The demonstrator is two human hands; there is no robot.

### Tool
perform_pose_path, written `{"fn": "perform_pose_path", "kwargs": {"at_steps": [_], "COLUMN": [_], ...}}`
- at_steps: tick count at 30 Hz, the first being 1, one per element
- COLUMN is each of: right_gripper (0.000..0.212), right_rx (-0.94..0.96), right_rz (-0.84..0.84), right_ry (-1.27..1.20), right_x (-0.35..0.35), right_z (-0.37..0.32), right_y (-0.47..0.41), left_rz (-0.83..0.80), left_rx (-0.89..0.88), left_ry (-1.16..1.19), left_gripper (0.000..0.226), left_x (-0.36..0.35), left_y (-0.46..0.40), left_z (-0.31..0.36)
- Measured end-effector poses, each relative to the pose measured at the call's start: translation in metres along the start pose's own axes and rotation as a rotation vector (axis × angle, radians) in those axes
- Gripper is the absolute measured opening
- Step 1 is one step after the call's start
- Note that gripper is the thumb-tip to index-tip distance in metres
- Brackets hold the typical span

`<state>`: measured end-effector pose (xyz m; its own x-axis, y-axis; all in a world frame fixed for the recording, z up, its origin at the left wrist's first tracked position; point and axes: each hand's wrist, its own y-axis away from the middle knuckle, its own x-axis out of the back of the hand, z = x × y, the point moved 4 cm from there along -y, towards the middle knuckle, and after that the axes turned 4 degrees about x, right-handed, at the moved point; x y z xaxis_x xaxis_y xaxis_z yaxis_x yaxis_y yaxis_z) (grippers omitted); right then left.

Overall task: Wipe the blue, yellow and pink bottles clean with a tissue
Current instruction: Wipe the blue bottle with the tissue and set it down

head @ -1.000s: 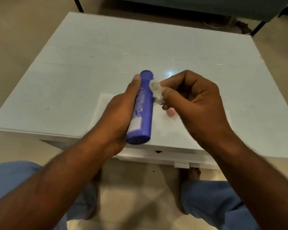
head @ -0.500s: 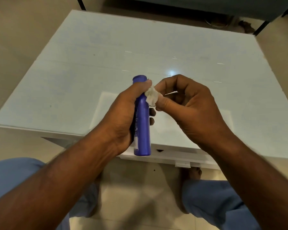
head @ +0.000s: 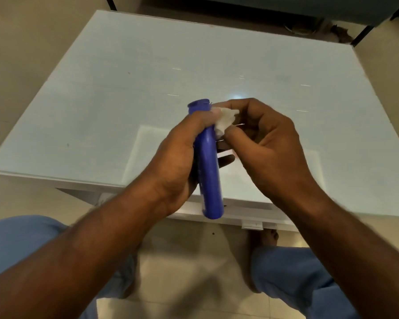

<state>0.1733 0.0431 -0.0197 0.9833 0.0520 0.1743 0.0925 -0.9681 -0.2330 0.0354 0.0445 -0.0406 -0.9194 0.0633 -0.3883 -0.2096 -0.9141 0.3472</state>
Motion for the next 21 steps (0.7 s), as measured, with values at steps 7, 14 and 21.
{"fn": "perform_pose_path", "kwargs": {"at_steps": [7,14,21], "right_gripper": [0.005,0.011,0.007], "right_rx": [0.118,0.045,0.122], "right_rz": [-0.277,-0.008,-0.273], "right_ry": [0.185,-0.040,0.157], "right_x": [-0.017,-0.009,-0.022], "right_z": [-0.005,-0.006,-0.008], "right_y": [0.008,0.001,0.011], "left_rz": [0.103,0.008,0.088], "left_rx": [-0.095,-0.084,-0.125], "left_ry": [0.185,-0.027,0.186], "left_gripper": [0.043,0.028,0.045], "left_x": [0.025,0.003,0.023], "left_y": [-0.006,0.003,-0.004], "left_z": [0.023,0.004,0.025]}}
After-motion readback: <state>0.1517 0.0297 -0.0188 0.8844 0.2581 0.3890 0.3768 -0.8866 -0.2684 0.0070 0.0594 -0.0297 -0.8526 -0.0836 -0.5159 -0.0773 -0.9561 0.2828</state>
